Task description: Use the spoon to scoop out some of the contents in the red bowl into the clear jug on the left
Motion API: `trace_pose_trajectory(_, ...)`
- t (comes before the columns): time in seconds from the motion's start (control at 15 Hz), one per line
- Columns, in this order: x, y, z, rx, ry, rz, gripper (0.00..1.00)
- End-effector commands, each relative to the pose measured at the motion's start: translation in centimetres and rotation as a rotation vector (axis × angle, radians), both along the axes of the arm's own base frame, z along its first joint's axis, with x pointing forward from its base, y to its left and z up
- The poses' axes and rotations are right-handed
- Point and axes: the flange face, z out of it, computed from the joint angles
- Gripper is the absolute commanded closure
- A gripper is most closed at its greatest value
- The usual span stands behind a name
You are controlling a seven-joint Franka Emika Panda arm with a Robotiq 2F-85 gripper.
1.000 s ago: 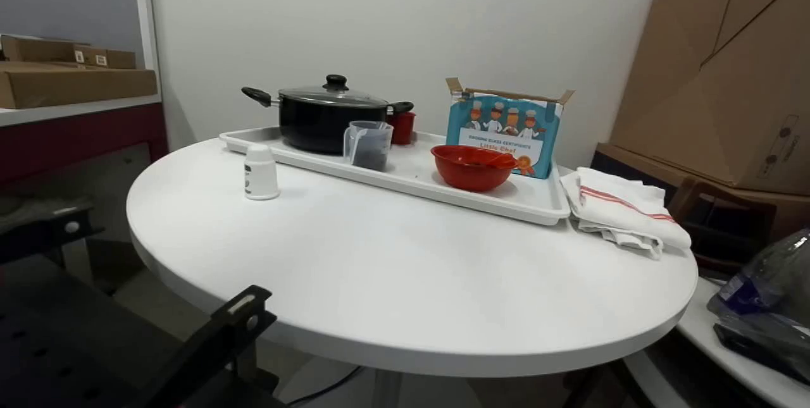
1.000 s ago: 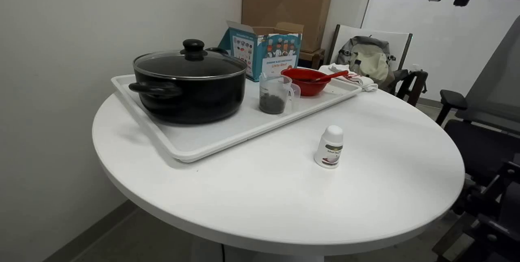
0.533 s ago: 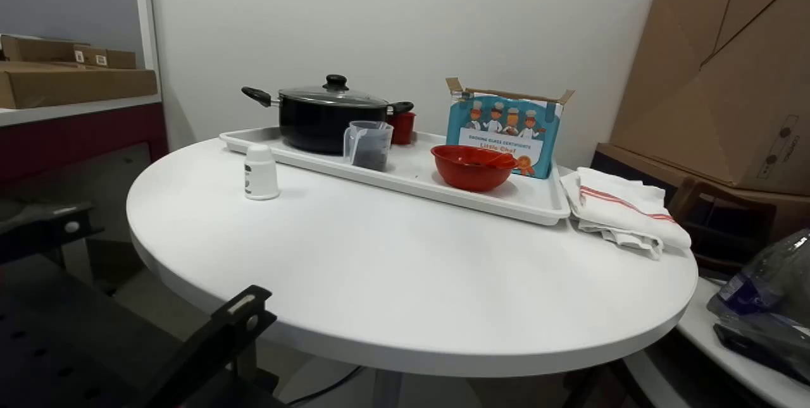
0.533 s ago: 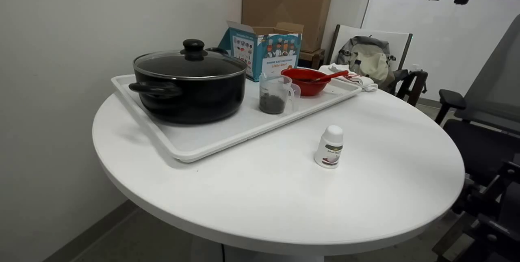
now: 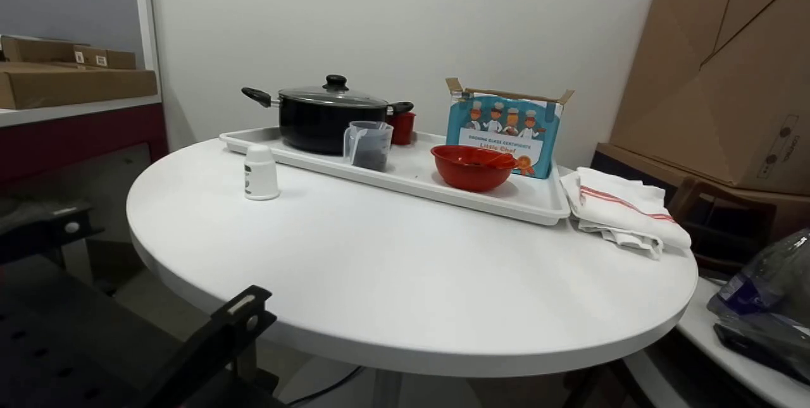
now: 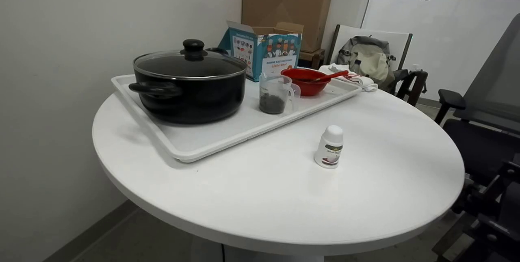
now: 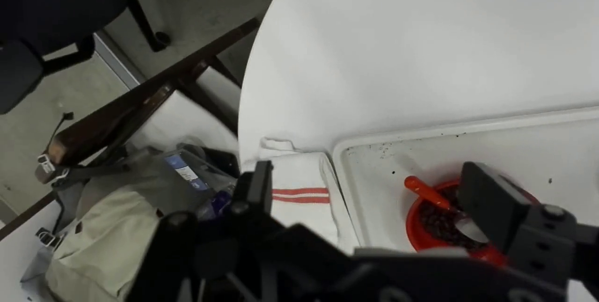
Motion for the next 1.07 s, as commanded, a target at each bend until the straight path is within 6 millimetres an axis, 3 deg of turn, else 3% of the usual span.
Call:
trace_pose_trajectory(0.0, 4.9, -0.6, -1.0, -0.066, 0.055, 0.018, 0.00)
trace_pose_trajectory(0.4, 11.1, -0.3, -5.9, -0.066, 0.208, 0.087, 0.00)
trace_pose_trajectory(0.73, 14.5, -1.3, -10.6, -0.053, 0.396, 0.107, 0.00)
trace_pose_trajectory(1.0, 16.8, -2.4, -13.2, -0.064, 0.487, 0.148, 0.00)
